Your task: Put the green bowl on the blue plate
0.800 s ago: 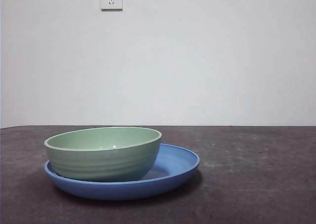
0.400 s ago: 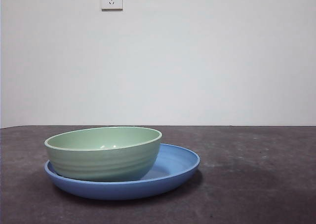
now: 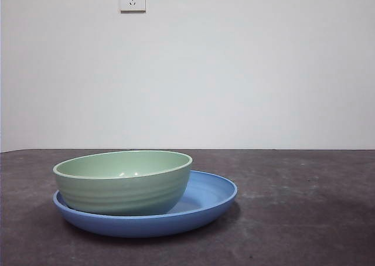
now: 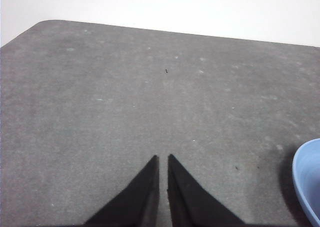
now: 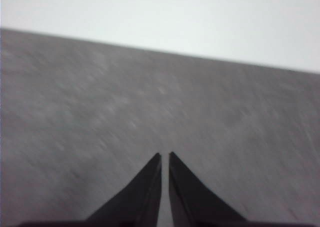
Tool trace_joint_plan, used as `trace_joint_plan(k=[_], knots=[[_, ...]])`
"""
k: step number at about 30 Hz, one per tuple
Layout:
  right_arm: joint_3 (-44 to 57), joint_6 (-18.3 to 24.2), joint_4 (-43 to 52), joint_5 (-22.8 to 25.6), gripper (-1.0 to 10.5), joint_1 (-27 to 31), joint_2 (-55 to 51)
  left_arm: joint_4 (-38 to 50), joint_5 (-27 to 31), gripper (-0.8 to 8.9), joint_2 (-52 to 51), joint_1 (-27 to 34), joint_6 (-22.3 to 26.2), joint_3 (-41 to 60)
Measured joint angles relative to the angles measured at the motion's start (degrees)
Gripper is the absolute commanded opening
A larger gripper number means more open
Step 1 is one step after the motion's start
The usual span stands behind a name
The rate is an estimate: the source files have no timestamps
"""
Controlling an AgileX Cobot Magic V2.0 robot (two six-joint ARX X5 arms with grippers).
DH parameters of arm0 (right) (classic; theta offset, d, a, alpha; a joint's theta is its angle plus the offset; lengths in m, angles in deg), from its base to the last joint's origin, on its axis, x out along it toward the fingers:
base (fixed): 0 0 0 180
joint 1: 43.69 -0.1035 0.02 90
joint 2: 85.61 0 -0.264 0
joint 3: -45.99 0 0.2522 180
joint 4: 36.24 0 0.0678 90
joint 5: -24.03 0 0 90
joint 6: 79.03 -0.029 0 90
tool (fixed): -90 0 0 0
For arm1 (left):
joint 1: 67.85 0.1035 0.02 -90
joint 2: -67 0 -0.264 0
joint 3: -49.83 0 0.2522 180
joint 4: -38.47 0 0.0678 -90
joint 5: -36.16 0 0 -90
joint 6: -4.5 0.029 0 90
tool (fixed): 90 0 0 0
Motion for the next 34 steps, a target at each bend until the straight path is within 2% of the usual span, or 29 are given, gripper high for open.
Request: trace_joint_plan(k=[4,6,34], knots=[[0.0,0.0,-1.5,4.9,0.2,0.8,0.0,0.0,0.0,0.28,0.0,0.0,0.0,0.0],[0.0,0.0,-1.5,5.7,0.2,0.8,0.0,0.0,0.0,0.28,0.0,0.0,0.0,0.0],[0.0,-1.1,-1.4,5.8,0.2,0.8,0.0,0.0,0.0,0.28,0.0,0.0,0.0,0.0]])
